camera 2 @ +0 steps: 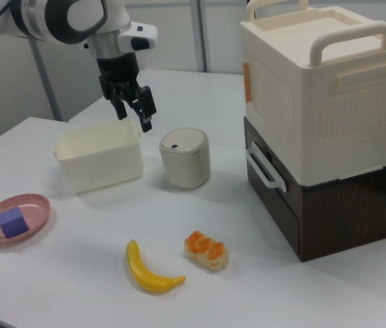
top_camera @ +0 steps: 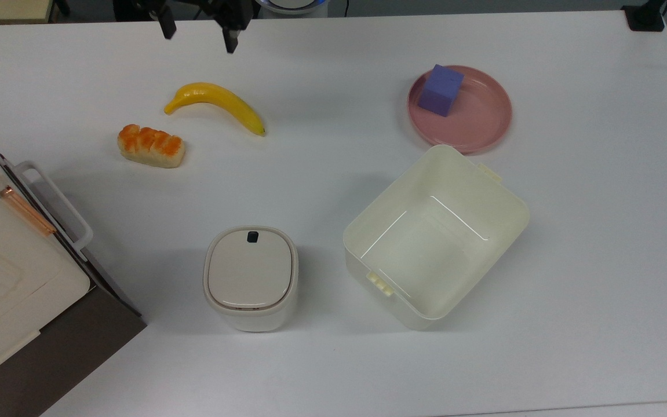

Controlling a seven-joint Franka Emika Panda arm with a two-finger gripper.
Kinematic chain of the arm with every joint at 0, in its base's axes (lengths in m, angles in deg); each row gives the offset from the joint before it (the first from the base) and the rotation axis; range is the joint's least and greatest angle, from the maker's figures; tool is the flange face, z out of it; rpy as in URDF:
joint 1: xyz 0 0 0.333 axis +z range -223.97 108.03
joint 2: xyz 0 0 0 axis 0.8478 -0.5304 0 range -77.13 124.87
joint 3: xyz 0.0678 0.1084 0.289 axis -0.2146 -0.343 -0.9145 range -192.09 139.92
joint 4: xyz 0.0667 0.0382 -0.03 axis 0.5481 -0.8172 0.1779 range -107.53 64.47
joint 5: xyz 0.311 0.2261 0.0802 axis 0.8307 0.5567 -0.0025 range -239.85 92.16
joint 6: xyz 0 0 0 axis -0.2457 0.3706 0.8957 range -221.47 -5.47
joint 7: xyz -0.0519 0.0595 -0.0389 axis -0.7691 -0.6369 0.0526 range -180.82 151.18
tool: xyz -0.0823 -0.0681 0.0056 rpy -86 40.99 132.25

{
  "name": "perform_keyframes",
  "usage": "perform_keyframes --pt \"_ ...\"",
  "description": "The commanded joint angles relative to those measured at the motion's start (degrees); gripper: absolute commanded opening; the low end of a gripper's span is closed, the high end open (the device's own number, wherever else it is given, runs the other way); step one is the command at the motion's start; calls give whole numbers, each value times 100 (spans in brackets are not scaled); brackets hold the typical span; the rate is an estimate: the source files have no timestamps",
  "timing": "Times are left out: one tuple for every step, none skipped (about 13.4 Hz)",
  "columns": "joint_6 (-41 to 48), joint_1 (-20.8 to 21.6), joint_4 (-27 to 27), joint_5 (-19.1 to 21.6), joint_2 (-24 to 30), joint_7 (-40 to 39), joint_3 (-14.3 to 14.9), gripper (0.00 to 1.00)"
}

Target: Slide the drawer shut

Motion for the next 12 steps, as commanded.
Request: perform_keyframes --pt "786 564 376 51 15 -404 516 100" --pt "796 880 385 16 15 -683 736 100" --pt "788 1118 394 24 24 -851 991 100" --pt "805 1234 463 33 24 -853 1124 100" --pt "831 1261 490 33 24 -844 1169 100" --pt "849 1252 490 33 33 -792 1169 100" --pt "858 1270 499 42 33 -774 1169 100" --pt "866 1270 490 42 42 -748 1169 100" --pt "867 1279 490 42 42 -721 1169 100" --pt "867 1270 490 33 42 -625 1169 100" --pt "867 1279 490 42 42 -503 1178 100" --pt "840 1261 490 86 42 -510 1204 100"
